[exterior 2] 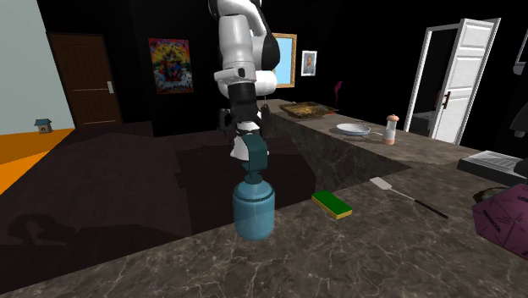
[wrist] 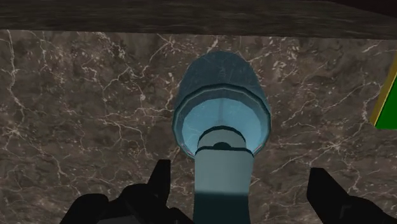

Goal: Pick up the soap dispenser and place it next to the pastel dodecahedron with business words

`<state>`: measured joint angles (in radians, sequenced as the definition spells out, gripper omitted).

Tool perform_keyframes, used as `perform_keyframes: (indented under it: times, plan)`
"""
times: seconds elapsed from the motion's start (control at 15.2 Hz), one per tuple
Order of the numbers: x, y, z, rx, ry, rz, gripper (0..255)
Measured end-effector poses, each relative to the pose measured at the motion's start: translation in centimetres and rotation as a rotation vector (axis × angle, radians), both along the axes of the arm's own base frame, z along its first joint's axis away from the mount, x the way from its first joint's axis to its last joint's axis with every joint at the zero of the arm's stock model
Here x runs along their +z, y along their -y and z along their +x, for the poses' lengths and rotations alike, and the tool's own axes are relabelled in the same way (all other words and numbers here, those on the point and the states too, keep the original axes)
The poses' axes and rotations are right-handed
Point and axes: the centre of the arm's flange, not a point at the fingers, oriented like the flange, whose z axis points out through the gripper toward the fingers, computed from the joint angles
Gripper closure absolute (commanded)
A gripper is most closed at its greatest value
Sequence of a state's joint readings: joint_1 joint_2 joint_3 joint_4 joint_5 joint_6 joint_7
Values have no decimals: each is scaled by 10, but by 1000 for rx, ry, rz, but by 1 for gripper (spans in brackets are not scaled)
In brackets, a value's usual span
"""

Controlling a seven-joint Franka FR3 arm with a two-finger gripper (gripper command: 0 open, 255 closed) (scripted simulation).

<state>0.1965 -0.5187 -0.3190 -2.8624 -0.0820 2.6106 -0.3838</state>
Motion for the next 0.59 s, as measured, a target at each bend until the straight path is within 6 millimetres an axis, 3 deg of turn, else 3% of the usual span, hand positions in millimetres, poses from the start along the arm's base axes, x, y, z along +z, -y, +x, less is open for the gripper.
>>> perform_keyframes:
  times: [0.59]
  plan:
    - [-51, 1, 17, 35, 28, 7, 0]
